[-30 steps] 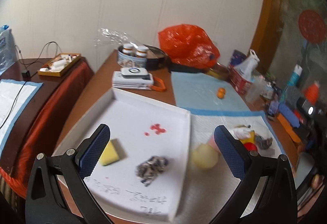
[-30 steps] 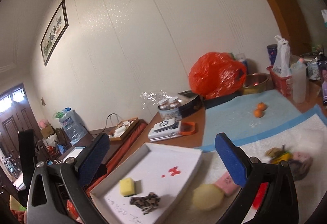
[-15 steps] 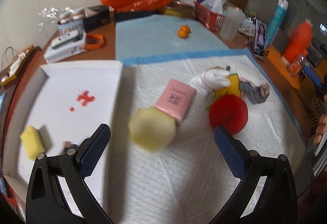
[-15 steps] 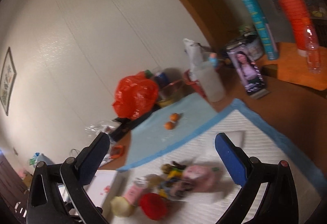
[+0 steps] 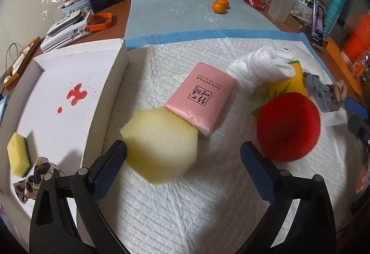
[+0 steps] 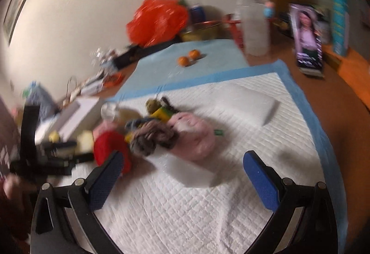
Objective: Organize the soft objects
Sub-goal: 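Grasp the pale yellow foam block with the left tool while the right tool grasps the white foam sheet, then lift and carry the foam block and foam sheet with both tools toward the white box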
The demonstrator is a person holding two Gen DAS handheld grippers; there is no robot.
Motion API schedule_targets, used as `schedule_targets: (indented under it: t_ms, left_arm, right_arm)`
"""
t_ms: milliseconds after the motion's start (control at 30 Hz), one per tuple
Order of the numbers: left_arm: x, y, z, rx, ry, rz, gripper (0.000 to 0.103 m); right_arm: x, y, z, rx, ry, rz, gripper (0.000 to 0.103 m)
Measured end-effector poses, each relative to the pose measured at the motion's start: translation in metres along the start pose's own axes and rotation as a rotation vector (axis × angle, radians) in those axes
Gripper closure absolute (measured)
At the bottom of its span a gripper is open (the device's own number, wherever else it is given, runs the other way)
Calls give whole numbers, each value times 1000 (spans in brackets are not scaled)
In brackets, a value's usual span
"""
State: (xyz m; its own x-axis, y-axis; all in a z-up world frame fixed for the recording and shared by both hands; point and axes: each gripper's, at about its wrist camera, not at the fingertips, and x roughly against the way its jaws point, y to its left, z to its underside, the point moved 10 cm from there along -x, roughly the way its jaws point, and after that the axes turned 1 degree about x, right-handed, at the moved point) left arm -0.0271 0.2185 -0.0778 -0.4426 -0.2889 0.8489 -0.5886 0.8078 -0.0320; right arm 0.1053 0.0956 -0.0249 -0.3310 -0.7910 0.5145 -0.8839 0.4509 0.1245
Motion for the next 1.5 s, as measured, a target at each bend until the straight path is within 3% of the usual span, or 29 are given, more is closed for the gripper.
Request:
schedule_targets:
  t_ms: [100, 167, 200, 233, 300, 333, 567, 800, 1233, 1333, 1500]
  left_arm:
    - [-6, 2, -1, -2, 8, -19, 3]
    - [-7, 5, -1, 2, 4, -31, 8]
    - [-6, 7, -1, 5, 0, -33, 16]
    - [-5, 10, -1, 9, -8, -38, 28]
    - [0, 20, 0, 29, -25, -47, 46]
    - [2, 23, 1, 51, -32, -12, 47]
    - [22, 14, 4, 86, -71, 70, 51]
    - [70, -9, -18, 44, -188, 117, 51]
    - [208, -24, -74, -15, -495, 188, 51]
    - [219, -14, -74, 6, -518, 182, 51]
    - [218, 9, -67, 54, -502, 161, 51]
  right_arm:
    - [-14, 11, 5, 85, 17, 8, 0]
    - [-23, 13, 6, 119, 32, 17, 4]
    - [-26, 13, 8, 139, 46, 27, 6]
    - [-31, 13, 11, 164, 67, 43, 15]
    - [-37, 11, 19, 212, 110, 67, 45]
    - [-39, 9, 24, 224, 135, 68, 60]
    - [-6, 9, 17, 153, 95, -40, 83]
    - [50, 13, -20, 12, -71, -183, 84]
    - [117, 75, -102, 19, -327, -272, 84]
    - [114, 90, -108, 4, -349, -283, 84]
    - [99, 108, -101, -5, -312, -315, 84]
